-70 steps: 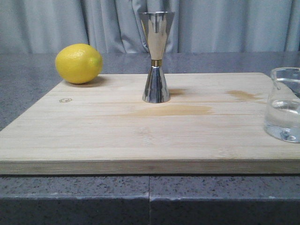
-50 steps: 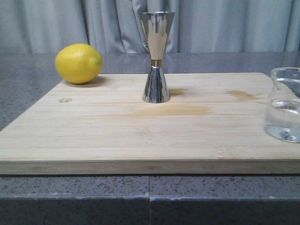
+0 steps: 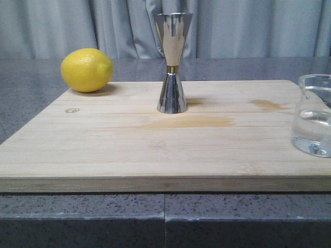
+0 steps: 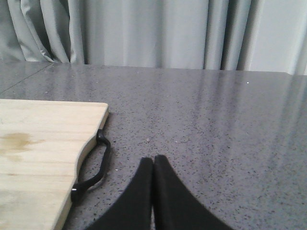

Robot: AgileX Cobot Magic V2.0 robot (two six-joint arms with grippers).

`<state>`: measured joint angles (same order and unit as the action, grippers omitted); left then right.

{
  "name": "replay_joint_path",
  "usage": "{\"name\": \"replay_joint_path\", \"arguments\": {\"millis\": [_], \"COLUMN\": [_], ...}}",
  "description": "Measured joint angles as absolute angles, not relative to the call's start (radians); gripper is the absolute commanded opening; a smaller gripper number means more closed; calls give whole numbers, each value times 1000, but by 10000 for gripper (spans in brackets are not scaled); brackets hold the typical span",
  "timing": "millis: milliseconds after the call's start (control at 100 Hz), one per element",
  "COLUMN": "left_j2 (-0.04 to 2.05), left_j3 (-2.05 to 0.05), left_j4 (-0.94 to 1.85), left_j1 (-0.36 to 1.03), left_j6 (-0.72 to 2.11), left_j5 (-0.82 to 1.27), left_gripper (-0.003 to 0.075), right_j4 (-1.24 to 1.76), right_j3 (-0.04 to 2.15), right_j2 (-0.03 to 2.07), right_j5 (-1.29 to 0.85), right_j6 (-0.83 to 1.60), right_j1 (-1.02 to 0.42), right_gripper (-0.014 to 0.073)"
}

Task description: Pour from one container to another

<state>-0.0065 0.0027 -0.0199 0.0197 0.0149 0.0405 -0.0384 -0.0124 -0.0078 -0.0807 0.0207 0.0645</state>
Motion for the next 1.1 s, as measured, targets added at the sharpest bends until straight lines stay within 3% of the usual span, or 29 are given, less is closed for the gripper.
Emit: {"name": "replay_joint_path", "arguments": {"millis": [520,740,1100], "left_j2": [-6,21,271], "left_j3": [-21,-208,-498], "left_j4": [42,44,44], "left_j1": [20,20,20], "left_j6": [15,15,15], "left_j5": [8,135,321], "left_gripper": [-19,-19,-19], "right_j4": [-31,-26,-24], "right_j3": [33,229,505], "right_j2": [-8,5,235], "right_j5": [-90,-267,-444], "right_j6": [21,21,44], "right_j1": [64,64,64], "right_gripper": [-71,-71,-71]}}
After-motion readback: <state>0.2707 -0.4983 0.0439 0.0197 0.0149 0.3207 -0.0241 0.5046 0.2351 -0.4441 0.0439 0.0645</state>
